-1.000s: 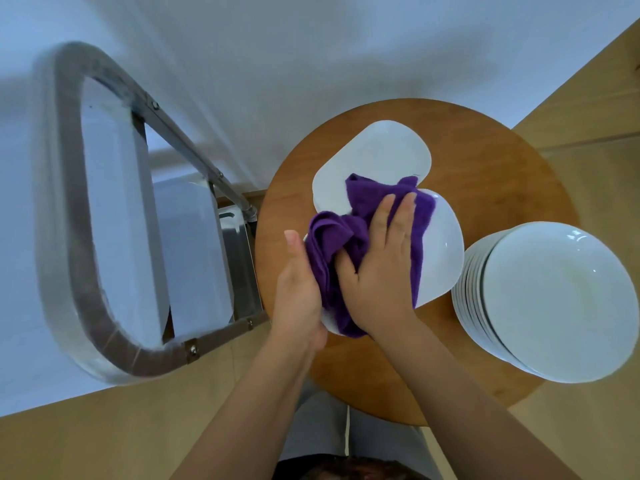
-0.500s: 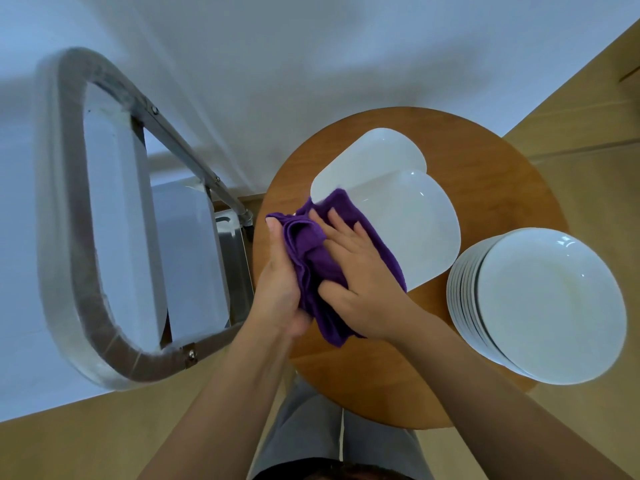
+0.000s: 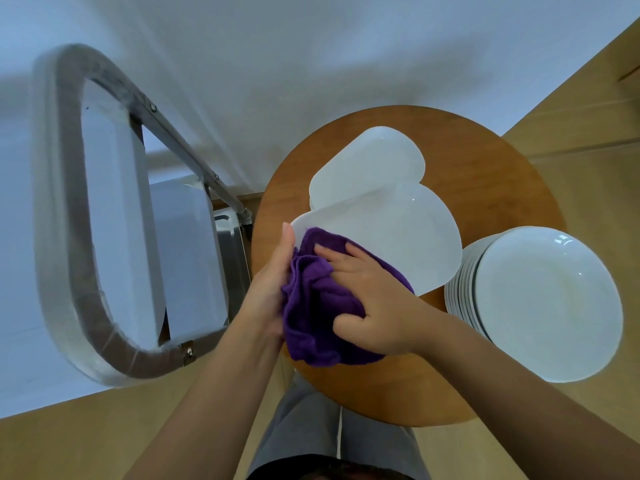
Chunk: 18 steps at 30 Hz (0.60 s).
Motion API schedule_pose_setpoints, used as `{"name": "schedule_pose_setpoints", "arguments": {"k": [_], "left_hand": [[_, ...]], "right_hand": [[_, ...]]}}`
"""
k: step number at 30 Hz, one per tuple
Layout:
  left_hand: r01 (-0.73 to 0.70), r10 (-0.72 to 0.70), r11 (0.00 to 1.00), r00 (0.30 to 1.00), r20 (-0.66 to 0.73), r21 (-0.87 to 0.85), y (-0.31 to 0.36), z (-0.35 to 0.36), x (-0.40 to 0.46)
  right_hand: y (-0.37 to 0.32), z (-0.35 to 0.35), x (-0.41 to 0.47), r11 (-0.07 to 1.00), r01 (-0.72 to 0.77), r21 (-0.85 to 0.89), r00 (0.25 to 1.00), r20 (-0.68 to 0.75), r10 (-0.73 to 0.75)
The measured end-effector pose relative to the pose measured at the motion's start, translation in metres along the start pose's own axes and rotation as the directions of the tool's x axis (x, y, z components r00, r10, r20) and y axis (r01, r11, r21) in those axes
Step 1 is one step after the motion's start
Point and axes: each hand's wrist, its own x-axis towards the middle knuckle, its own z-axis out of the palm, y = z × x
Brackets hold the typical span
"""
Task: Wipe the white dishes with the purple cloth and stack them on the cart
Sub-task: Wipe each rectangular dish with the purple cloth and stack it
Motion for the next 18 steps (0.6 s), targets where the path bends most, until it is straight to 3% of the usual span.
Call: {"name": "schedule_pose_setpoints", "arguments": {"k": [5,9,14,18], "left_hand": [[0.07,-0.072,0.997,0.996,-0.054,-0.04,0.004,0.0,0.002],[0.064,-0.066,0.996,0.997,-0.031,-0.066,0.006,0.005,0.005],[0.01,-0.011,1.0,0.999,0.05,0.016,0.015,0.005,0.007],[0.006,0.009,0.979,0.997,-0.076,0.205,0.027,0.002,0.009]], "right_hand": [[0.007,0.007,-0.019,0.955,0.097,-0.281,0.988,0.14,-0.06],[0.017,0.011,-0.03,0.783,0.143,-0.606,0.989,0.064,-0.131],[0.037,0.003,-0.043,0.692,0.162,-0.704,0.947,-0.087,-0.31],[0.046,-0.013,-0.049,0.659,0.143,-0.739,0.929,-0.131,-0.348]]}}
